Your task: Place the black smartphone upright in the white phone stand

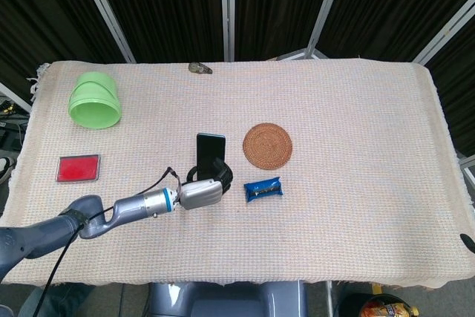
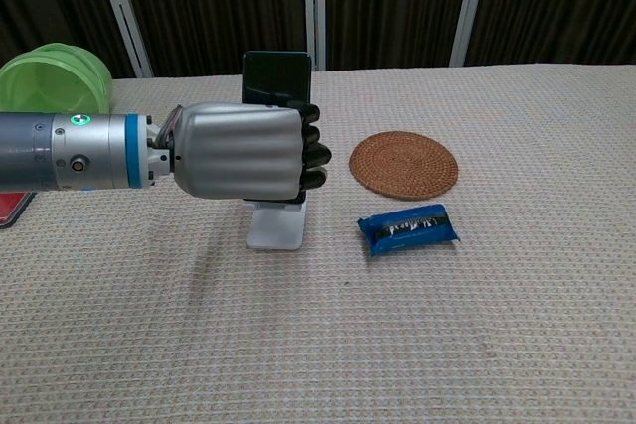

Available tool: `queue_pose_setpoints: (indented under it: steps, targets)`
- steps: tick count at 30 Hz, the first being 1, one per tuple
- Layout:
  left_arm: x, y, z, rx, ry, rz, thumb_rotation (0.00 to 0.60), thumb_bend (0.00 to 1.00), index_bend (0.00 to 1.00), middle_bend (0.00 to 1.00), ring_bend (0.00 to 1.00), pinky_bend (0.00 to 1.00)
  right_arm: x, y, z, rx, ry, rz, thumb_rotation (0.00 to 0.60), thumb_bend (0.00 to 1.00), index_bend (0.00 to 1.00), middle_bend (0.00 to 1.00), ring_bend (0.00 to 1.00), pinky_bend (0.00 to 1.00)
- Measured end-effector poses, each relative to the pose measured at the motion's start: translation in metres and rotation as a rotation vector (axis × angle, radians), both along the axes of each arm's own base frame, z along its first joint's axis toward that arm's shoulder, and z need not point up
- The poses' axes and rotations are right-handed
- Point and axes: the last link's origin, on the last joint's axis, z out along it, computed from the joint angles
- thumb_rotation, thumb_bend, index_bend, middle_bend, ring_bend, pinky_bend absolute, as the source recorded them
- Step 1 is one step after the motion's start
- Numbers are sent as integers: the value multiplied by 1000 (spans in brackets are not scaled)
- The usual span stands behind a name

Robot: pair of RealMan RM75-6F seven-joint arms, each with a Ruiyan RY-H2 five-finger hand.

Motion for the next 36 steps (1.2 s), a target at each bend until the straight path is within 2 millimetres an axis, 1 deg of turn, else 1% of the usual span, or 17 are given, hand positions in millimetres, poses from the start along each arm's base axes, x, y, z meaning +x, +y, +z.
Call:
queue_pose_setpoints:
  steps: [7, 12, 15, 17, 19, 20, 22, 24, 29, 32, 36]
  targets:
    - [-4, -1, -2, 2, 4, -1, 600, 0, 506, 402, 447, 406, 0, 0, 0, 2, 0, 0, 600, 0, 0, 0, 0, 0]
    - [-7, -2, -4, -4, 3, 2, 600, 0, 432, 328, 372, 376, 0, 0, 0, 3, 0, 0, 600, 0, 0, 0, 0, 0]
    - [-7, -4, -5, -5, -10, 7, 600, 0, 329, 218, 273, 351, 1, 1, 0, 5, 1, 0, 600, 0, 0, 0, 0, 0]
    - [-6, -4, -6, -4, -19, 13, 600, 0, 198, 87, 169, 313, 1, 1, -1, 7, 1, 0, 600, 0, 0, 0, 0, 0]
    - [-7, -4, -6, 5, -21, 13, 600, 0, 104, 15, 94, 282, 1, 1, 0, 7, 0, 0, 600, 0, 0, 0, 0, 0]
    - [-7, -4, -6, 11, -21, 11, 600, 0, 61, 1, 60, 265, 1, 1, 0, 7, -1, 0, 600, 0, 0, 0, 0, 0]
    - [-7, -4, -5, 19, -21, 11, 600, 0, 13, 0, 19, 238, 1, 1, 0, 8, -2, 0, 600, 0, 0, 0, 0, 0]
    - [-7, -4, -3, 23, -23, 9, 600, 0, 0, 0, 2, 215, 1, 2, 0, 9, -3, 1, 600, 0, 0, 0, 0, 0]
    - [-5, -3, 7, 37, -35, 5, 600, 0, 0, 0, 0, 157, 2, 3, 0, 13, -4, 6, 600, 0, 0, 0, 0, 0]
    - [-1, -2, 20, 46, -79, 17, 600, 0, 0, 0, 0, 120, 2, 3, 0, 17, -8, 9, 600, 0, 0, 0, 0, 0]
    - [3, 0, 46, 69, -205, 74, 600, 0, 0, 0, 0, 78, 3, 5, 1, 18, -13, 18, 600, 0, 0, 0, 0, 0]
